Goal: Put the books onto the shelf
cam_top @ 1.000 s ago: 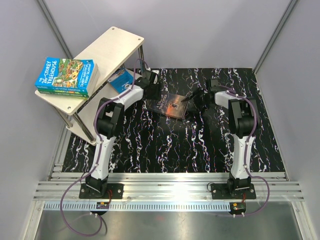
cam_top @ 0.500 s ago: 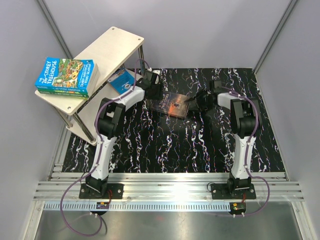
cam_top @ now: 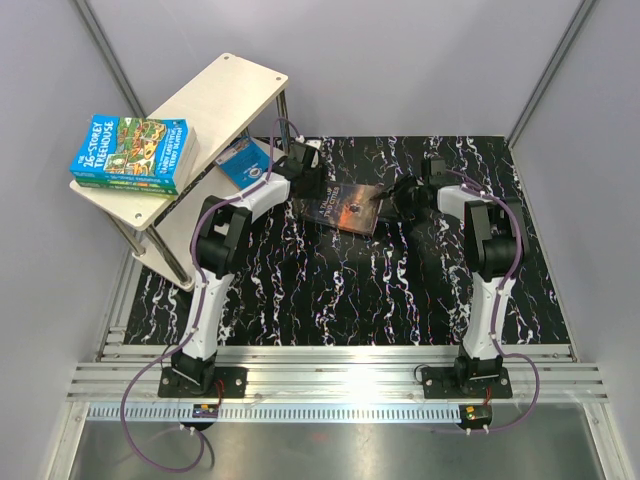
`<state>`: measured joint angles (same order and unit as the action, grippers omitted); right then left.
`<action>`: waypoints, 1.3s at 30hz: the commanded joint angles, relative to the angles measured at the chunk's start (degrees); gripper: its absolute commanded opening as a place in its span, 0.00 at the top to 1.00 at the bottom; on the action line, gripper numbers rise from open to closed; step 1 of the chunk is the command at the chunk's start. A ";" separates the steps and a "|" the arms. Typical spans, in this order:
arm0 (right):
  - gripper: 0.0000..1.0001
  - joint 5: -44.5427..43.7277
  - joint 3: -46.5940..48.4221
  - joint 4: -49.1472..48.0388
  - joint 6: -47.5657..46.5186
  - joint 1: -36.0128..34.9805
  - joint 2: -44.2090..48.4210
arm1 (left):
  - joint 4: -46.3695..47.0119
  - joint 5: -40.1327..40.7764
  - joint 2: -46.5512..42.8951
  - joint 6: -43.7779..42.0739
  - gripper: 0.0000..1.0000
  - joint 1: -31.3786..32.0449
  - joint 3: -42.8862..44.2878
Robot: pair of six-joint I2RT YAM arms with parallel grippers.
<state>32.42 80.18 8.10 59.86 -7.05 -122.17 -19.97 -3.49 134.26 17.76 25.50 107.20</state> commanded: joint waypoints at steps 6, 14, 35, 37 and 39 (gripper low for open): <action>0.44 5.46 5.68 -3.80 0.44 -4.73 2.38 | -1.13 -14.35 3.38 5.27 0.46 6.50 -0.85; 0.54 1.68 7.44 3.93 -7.29 -6.75 -0.69 | 0.19 -17.52 2.24 6.67 0.46 6.58 -1.99; 1.00 -2.81 15.90 13.70 -15.91 -10.00 -3.61 | 1.95 -23.76 -2.32 6.50 0.47 7.73 -6.21; 1.00 -3.07 14.13 13.35 -16.70 -10.00 -2.03 | 2.38 -24.55 -3.21 6.76 0.47 7.81 -6.91; 1.00 -3.51 12.12 13.96 -17.92 -9.91 0.43 | 2.13 -24.99 -4.52 7.02 0.47 8.08 -7.35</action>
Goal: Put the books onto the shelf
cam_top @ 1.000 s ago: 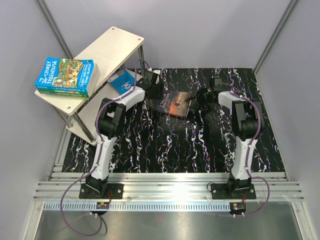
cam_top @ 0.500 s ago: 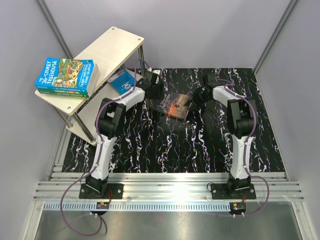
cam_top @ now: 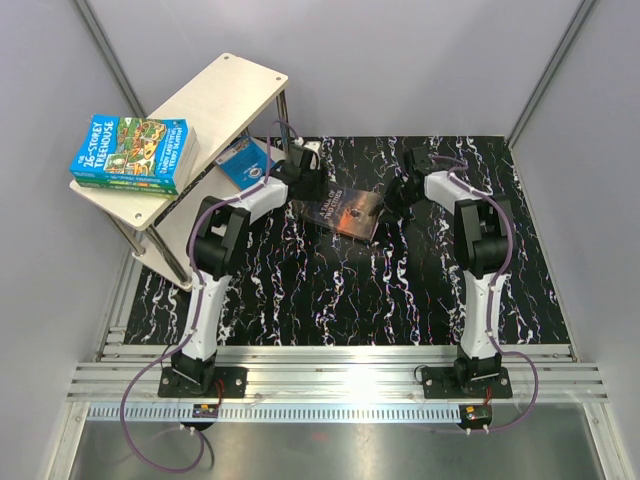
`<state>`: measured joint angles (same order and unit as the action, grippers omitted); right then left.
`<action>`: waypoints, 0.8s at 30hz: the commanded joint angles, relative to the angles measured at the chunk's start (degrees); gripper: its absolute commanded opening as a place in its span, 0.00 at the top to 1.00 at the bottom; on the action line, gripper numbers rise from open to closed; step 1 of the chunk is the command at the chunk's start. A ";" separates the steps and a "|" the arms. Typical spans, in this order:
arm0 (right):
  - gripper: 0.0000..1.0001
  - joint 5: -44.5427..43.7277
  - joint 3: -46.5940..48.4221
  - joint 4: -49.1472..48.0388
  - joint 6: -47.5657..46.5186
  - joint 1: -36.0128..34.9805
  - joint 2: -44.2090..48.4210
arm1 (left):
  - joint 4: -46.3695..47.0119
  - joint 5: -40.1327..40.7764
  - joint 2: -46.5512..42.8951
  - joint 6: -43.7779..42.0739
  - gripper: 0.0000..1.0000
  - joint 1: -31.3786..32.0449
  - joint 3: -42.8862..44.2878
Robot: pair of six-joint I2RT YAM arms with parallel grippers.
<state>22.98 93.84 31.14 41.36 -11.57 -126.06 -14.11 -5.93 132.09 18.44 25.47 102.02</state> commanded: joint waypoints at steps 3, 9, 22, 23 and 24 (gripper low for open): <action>1.00 5.58 -5.84 -9.07 -0.40 -5.13 9.06 | -4.96 -23.24 -4.55 5.91 0.47 8.54 -2.87; 1.00 5.76 -15.60 -12.59 2.57 -4.07 20.84 | -6.98 -20.53 -9.92 6.87 0.47 8.63 -6.74; 1.00 2.85 -23.87 -10.91 7.50 -1.17 34.65 | -13.93 -16.75 -22.21 18.47 0.12 8.28 -7.53; 1.00 2.94 -24.75 -11.44 7.94 -1.17 34.91 | -13.84 -16.13 -23.53 19.61 0.12 8.28 -8.49; 1.00 3.03 -26.59 -12.06 8.81 -1.17 35.18 | -13.67 -15.17 -26.51 21.88 0.12 8.19 -9.72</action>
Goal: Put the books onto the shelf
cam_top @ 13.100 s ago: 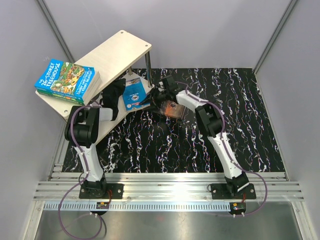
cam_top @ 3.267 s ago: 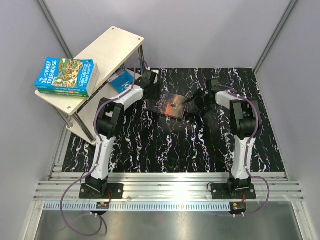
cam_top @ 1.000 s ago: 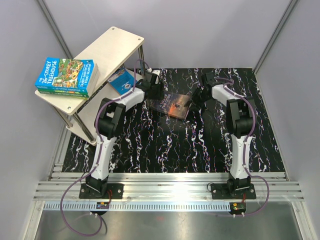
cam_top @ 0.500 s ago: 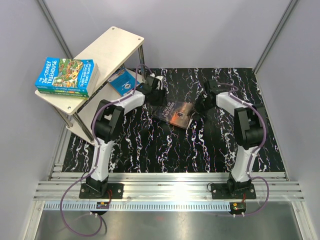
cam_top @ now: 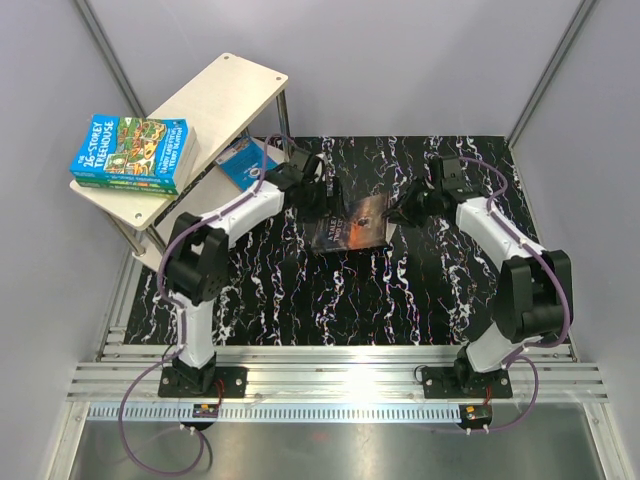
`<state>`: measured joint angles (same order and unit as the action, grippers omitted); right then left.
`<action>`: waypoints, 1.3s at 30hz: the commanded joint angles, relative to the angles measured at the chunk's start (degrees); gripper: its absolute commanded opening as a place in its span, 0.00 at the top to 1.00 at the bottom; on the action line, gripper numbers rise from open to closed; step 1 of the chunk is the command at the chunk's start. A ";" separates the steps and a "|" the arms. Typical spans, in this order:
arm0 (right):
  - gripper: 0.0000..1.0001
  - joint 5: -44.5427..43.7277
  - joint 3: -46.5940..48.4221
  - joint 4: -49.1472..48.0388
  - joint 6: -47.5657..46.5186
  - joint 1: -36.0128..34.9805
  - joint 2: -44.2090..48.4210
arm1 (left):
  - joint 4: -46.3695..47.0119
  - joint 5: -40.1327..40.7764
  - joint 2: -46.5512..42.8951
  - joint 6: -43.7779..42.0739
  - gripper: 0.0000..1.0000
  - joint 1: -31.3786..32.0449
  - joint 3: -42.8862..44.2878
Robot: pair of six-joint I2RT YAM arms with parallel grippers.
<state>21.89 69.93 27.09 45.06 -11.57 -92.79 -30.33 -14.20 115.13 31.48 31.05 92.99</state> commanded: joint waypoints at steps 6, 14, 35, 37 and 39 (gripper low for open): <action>1.00 3.69 -8.67 -11.18 7.94 -1.17 3.58 | 5.36 -2.77 -21.77 18.59 0.12 2.35 -13.52; 1.00 3.51 -11.22 -12.24 9.61 -1.17 4.55 | 5.11 -1.81 -26.10 20.20 0.01 2.44 -19.07; 1.00 7.73 -17.97 -13.99 24.45 -1.17 9.47 | 13.18 0.58 -25.42 37.06 0.01 10.70 -33.22; 1.00 8.43 -19.13 -14.87 25.86 -1.08 11.22 | 15.29 0.75 -23.73 38.29 0.01 11.31 -33.92; 1.00 9.83 -21.14 -15.84 28.67 -1.00 12.72 | 16.87 1.28 -21.62 39.88 0.01 11.75 -34.80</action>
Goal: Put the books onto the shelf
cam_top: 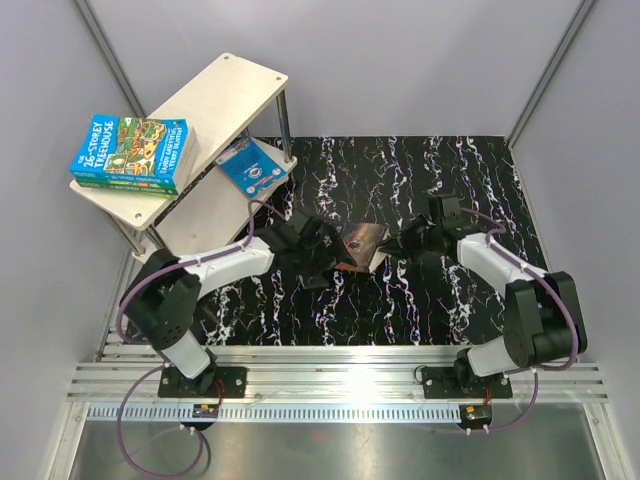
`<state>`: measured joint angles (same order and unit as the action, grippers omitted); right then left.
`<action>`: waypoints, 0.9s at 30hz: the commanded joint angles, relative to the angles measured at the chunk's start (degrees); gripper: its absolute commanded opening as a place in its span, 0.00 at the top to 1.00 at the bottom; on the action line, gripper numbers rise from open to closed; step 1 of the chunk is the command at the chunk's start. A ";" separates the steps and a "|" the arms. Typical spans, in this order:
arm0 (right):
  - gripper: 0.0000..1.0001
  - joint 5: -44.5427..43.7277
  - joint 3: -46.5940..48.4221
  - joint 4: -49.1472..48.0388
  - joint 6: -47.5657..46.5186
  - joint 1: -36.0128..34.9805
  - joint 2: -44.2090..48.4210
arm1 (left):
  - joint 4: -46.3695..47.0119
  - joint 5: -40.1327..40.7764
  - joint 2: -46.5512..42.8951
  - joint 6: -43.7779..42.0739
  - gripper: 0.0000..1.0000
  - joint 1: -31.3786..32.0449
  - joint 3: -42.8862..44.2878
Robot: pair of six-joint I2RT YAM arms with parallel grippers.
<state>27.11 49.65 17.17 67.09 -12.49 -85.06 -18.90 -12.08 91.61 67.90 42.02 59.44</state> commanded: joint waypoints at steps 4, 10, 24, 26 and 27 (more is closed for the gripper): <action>1.00 6.81 -6.30 -10.92 12.88 -0.16 7.27 | 6.41 1.35 3.40 6.36 0.01 0.70 -2.83; 1.00 8.48 -8.51 -9.26 13.68 -0.17 10.08 | 4.31 7.41 1.64 8.83 0.01 0.61 -2.84; 0.19 -1.85 24.94 23.74 -21.01 0.01 -14.04 | 5.18 11.55 3.13 6.19 0.01 0.61 -4.15; 0.17 -3.64 32.16 25.10 -25.58 0.45 -17.84 | 6.32 11.03 3.57 6.02 0.01 0.52 -4.51; 0.17 -4.17 33.92 25.72 -26.48 0.28 -21.17 | 6.41 11.11 3.66 5.93 0.01 0.61 -4.68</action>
<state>28.01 77.71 32.51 53.36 -12.32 -101.58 -15.88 -2.61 95.33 74.87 42.72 55.31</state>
